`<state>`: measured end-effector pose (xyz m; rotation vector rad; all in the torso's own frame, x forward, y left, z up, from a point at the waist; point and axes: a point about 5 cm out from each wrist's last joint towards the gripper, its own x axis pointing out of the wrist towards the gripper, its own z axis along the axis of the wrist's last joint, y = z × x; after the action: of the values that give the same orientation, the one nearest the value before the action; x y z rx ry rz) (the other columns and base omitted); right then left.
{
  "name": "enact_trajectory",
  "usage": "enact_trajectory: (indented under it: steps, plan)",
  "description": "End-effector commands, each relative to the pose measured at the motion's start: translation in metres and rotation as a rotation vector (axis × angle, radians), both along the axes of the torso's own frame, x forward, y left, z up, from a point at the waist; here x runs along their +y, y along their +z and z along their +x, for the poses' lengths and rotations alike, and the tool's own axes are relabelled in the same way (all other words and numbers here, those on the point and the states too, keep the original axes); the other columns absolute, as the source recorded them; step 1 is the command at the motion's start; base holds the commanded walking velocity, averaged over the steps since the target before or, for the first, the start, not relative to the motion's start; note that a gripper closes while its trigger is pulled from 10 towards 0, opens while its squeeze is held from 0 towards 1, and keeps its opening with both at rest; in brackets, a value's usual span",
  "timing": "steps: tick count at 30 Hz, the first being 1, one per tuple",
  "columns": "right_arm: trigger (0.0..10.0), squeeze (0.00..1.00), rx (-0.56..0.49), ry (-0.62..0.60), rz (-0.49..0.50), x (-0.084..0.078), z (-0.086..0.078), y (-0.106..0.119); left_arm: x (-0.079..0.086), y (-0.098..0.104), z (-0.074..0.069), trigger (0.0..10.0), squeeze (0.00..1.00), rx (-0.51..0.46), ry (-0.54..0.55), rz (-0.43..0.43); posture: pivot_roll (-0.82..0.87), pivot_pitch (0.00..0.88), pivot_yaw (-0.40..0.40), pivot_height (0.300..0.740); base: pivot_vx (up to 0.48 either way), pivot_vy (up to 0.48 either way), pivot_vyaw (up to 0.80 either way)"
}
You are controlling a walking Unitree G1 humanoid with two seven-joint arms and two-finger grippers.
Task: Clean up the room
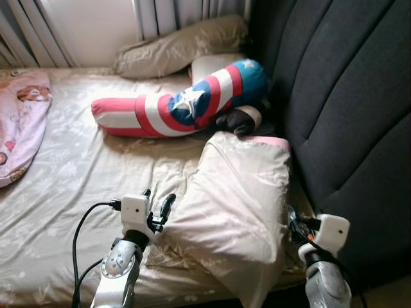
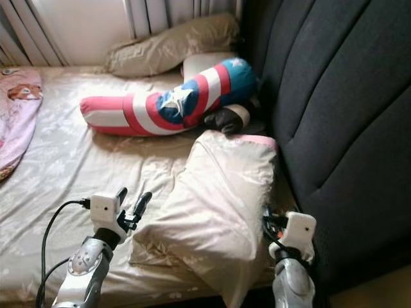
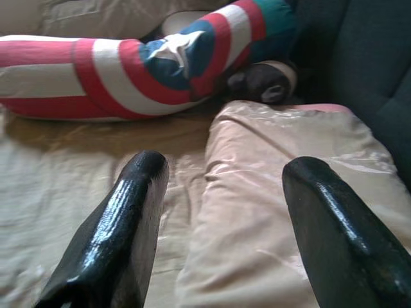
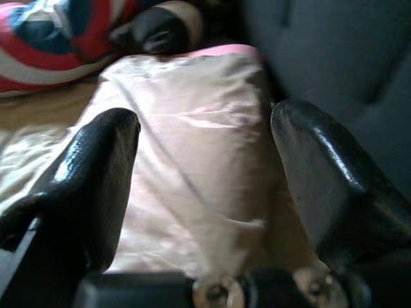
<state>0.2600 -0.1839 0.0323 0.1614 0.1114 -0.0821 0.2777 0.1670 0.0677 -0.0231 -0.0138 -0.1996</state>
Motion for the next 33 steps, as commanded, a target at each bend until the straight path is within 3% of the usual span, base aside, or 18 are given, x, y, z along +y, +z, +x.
enact_trajectory:
  steps: [1,6,11,22,31,33]
  plan:
    - [10.0,0.0,0.03,0.017,0.018,-0.001,0.001,-0.004,-0.002,-0.002,-0.001,10.0,0.0,0.022,-0.012,0.012,0.04,0.011,-0.02,0.74,0.0,0.0,0.0]
    - [10.0,0.0,0.135,0.006,0.028,-0.003,-0.004,-0.02,-0.004,-0.003,-0.001,10.0,0.0,0.031,-0.015,0.009,0.05,0.026,-0.017,0.74,0.107,0.0,0.0]
    - [10.0,0.0,0.145,-0.083,0.03,-0.01,-0.007,-0.023,-0.001,-0.002,0.0,10.0,0.0,0.036,-0.007,0.008,0.05,0.039,-0.011,0.74,0.304,0.0,0.0]
    - [10.0,0.0,0.139,-0.096,0.04,-0.009,-0.002,-0.023,0.0,-0.001,0.001,10.0,0.0,0.041,-0.016,0.021,0.06,0.046,-0.006,0.74,0.333,0.0,0.0]
    - [10.0,0.0,0.184,-0.126,0.049,-0.009,-0.005,-0.031,-0.005,0.004,-0.001,10.0,0.0,0.019,-0.059,0.013,0.06,0.049,-0.006,0.74,0.0,0.0,0.0]
    - [10.0,0.0,0.249,-0.121,0.035,-0.01,-0.008,-0.04,-0.002,0.003,-0.002,10.0,0.0,0.024,-0.053,0.017,0.06,0.053,-0.005,0.74,0.0,0.0,0.0]
